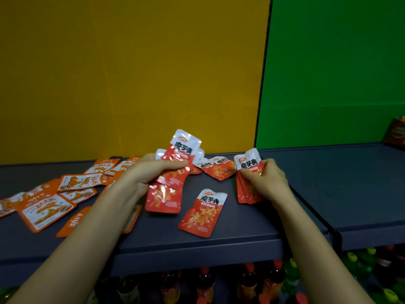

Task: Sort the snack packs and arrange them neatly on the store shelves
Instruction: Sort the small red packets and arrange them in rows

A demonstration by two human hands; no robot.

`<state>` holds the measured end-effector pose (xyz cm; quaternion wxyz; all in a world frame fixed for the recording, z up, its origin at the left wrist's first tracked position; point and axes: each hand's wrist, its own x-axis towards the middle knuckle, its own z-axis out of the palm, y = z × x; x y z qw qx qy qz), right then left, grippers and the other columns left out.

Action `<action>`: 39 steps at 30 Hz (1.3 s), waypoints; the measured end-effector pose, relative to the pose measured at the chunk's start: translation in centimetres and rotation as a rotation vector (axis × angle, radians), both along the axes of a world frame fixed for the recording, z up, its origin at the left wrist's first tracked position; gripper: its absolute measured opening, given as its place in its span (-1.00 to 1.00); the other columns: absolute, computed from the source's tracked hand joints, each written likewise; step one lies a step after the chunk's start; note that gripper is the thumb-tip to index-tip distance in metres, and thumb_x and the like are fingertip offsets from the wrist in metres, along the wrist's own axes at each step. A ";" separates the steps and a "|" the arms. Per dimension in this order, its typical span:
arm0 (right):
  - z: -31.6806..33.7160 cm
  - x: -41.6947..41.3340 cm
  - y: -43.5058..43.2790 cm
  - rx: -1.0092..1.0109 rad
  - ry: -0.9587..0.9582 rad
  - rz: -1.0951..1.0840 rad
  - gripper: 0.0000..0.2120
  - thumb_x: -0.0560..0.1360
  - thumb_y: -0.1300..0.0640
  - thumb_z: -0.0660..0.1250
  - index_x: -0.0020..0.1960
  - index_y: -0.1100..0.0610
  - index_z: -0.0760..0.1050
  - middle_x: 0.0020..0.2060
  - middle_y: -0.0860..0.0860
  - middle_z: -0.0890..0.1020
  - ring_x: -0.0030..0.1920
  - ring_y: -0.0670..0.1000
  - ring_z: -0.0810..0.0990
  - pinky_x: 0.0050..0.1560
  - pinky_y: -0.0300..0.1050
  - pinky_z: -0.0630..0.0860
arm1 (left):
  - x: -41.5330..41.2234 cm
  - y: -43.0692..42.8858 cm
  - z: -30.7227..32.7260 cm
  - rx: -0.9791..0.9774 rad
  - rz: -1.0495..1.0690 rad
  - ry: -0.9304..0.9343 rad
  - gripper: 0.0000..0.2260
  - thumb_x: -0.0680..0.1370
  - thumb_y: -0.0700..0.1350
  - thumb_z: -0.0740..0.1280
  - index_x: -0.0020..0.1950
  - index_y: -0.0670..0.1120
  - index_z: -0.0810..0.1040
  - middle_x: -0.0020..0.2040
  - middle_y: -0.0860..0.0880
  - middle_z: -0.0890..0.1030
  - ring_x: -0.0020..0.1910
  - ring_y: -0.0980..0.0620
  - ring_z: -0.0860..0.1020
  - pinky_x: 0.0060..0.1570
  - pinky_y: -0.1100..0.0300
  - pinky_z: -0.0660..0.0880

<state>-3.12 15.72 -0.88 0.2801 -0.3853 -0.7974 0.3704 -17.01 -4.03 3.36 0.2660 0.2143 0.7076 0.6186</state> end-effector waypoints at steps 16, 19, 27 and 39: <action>-0.1 4.2 -2.1 -0.012 0.086 -0.080 -0.51 0.42 -0.10 0.39 0.22 0.13 0.37 0.13 0.10 0.58 0.15 0.16 0.53 0.15 0.07 0.47 | 4.4 2.9 -1.5 -0.583 -0.213 0.426 -0.29 0.35 0.03 0.51 0.38 -0.11 0.27 0.31 -0.09 0.45 0.18 -0.06 0.49 0.04 0.13 0.43; -0.5 5.4 -2.0 -0.040 0.125 -0.069 -0.57 0.42 -0.07 0.40 0.17 0.12 0.38 0.07 0.08 0.59 0.12 0.14 0.55 0.18 0.11 0.47 | 3.8 2.9 -1.6 -0.494 -0.195 0.322 -0.30 0.30 -0.01 0.55 0.34 -0.12 0.33 0.18 -0.10 0.54 0.00 -0.04 0.53 -0.03 0.12 0.48; -0.5 8.0 3.9 -0.258 0.328 -0.041 -0.77 0.41 -0.01 0.44 -0.08 0.02 0.41 0.01 0.11 0.63 -0.03 0.10 0.64 0.07 0.08 0.58 | 3.8 4.2 -1.9 -0.240 -0.136 0.103 -0.71 0.32 -0.13 0.54 -0.06 -0.06 0.49 -0.33 -0.05 0.67 -0.41 0.01 0.63 -0.44 0.22 0.53; -0.3 8.9 19.8 -0.268 0.086 0.066 -0.77 0.44 0.08 0.42 0.02 0.15 0.50 -0.01 0.13 0.65 -0.01 0.13 0.64 0.10 0.07 0.57 | 8.0 18.0 -1.3 0.108 0.053 -0.068 -0.82 0.38 -0.24 0.48 -0.07 -0.14 0.55 -0.43 -0.04 0.66 -0.55 0.07 0.60 -0.55 0.24 0.54</action>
